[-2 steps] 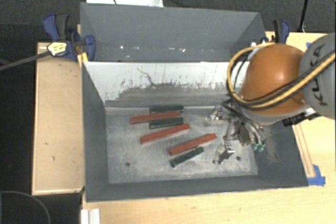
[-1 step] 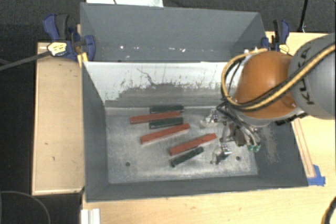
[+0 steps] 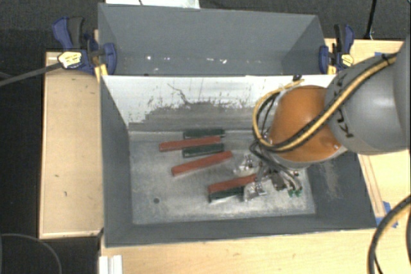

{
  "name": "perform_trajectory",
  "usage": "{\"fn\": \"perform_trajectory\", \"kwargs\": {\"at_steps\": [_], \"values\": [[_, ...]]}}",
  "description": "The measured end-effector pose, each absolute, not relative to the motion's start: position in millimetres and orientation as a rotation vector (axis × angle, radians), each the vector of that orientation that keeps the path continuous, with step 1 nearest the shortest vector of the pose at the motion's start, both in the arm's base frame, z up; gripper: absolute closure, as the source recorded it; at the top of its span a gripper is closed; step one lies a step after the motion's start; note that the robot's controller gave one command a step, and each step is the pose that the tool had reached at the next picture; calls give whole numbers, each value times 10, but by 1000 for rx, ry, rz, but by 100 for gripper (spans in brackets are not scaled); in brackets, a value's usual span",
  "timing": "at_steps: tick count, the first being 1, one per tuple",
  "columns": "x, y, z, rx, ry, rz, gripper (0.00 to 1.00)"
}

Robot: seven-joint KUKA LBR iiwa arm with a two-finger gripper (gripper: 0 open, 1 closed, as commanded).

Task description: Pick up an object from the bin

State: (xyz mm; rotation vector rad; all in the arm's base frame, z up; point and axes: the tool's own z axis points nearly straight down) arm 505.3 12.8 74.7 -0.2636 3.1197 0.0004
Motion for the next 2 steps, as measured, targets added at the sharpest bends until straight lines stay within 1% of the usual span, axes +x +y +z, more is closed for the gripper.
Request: {"fn": "perform_trajectory", "kwargs": {"at_steps": [1, 2], "values": [[5053, 128, 747, -263, 3120, 0, 100], [5213, -279, 2650, -273, 3121, -2, 100]]}}
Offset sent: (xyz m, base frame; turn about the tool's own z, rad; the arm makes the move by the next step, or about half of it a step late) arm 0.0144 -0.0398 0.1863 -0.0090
